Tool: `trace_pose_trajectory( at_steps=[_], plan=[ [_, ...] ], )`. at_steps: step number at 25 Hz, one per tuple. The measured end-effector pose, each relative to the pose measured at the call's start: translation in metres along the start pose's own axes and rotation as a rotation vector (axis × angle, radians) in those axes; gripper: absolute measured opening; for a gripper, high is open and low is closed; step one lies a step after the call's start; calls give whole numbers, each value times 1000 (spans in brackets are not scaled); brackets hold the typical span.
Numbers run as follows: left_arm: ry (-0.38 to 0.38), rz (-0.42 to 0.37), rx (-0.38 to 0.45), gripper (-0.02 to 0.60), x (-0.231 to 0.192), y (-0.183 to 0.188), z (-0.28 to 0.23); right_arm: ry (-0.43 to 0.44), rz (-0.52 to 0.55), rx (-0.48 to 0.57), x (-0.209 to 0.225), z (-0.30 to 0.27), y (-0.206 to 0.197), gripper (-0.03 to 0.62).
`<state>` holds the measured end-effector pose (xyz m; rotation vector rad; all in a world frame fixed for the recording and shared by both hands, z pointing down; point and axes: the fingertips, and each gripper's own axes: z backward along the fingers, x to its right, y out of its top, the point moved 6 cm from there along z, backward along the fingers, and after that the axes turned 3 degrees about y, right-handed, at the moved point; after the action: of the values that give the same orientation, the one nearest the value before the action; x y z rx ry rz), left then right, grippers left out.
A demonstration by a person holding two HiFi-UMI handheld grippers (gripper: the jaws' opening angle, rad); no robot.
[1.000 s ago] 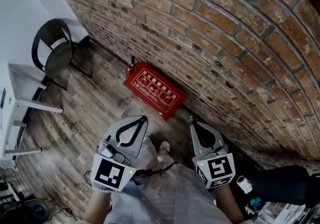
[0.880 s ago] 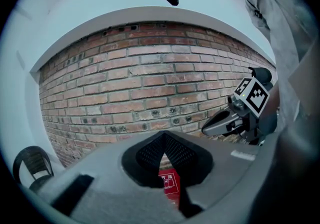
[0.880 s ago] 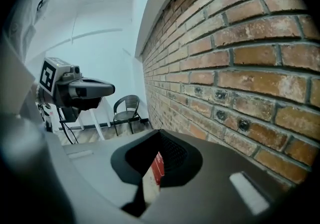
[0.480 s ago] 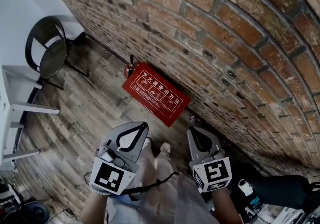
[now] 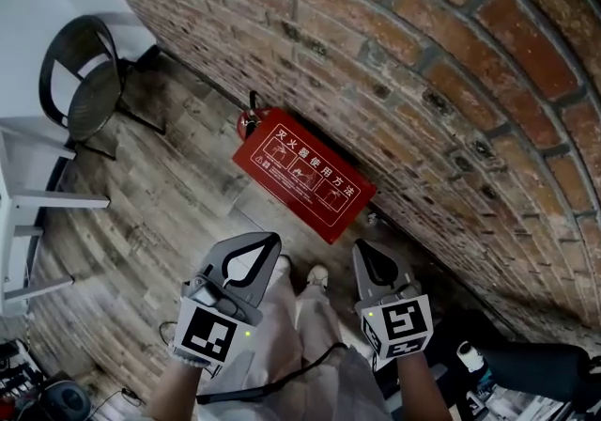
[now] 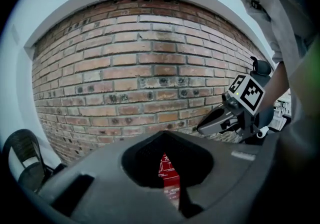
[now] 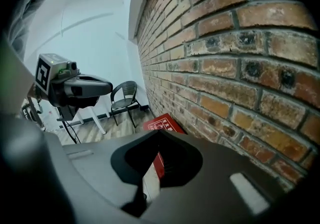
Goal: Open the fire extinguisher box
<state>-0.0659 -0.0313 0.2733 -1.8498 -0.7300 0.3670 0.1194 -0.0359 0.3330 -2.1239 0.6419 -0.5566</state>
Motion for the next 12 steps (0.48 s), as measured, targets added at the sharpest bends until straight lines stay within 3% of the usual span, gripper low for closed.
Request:
trace_pose_trajectory(
  at_steps=[12],
  plan=[
    [-46,70,-47,-2,3,-83,-26,-4,-116,-78,17,-53,-66,8]
  ],
)
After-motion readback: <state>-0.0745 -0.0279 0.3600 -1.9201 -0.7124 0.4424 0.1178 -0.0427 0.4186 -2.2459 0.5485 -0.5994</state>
